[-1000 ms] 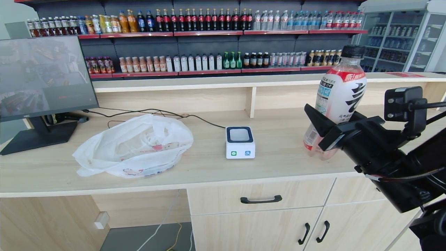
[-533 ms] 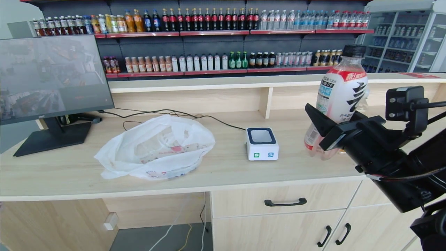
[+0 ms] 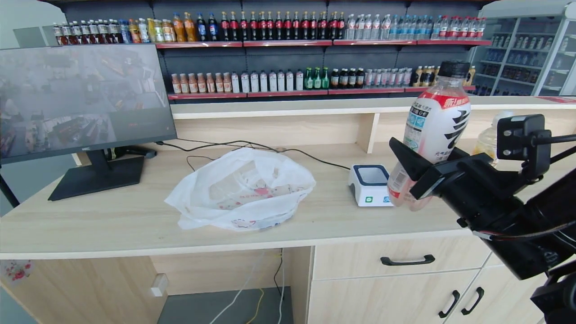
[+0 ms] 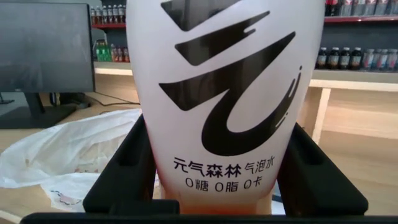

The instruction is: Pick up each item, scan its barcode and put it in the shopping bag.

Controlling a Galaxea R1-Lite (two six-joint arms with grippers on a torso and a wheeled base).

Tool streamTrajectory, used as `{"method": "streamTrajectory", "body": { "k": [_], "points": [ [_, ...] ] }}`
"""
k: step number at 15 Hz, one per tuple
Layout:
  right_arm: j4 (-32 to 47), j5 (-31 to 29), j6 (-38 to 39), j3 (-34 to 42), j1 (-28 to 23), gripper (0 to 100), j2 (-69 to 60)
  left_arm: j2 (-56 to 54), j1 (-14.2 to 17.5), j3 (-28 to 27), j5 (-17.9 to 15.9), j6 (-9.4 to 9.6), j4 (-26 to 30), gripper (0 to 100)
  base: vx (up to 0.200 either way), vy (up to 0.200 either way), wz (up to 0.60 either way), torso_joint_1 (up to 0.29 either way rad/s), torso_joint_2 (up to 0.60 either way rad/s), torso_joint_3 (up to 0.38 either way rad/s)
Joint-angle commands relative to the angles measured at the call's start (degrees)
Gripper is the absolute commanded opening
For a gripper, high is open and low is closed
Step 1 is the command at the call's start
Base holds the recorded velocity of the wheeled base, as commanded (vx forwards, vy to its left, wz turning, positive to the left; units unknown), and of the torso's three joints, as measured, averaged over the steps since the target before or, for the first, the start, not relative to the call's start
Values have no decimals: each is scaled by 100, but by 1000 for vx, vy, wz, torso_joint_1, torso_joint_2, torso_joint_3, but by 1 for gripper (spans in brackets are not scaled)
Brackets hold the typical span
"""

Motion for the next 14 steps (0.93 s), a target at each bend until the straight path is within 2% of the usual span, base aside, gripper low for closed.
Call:
{"method": "streamTrajectory", "body": {
  "k": [1,4,7,9,12,14],
  "points": [
    [-14,-23,1,5,-14,0,10,-2,0,0,0,0,-5,100,0,0,0,0,0,0],
    [-14,293,-87,-74,3,0,54,-2,0,0,0,0,-5,100,0,0,0,0,0,0],
    [-14,724,-526,-118,-6,0,230,-2,0,0,0,0,-5,100,0,0,0,0,0,0],
    [-14,742,-896,-223,-76,0,415,-2,0,0,9,0,-5,100,0,0,0,0,0,0],
    [-14,961,-1203,-883,-111,0,960,-2,0,0,0,0,-5,100,0,0,0,0,0,0],
    [-14,1462,-1555,-1533,-463,0,1417,-2,0,0,0,0,-5,100,0,0,0,0,0,0]
  ]
}}
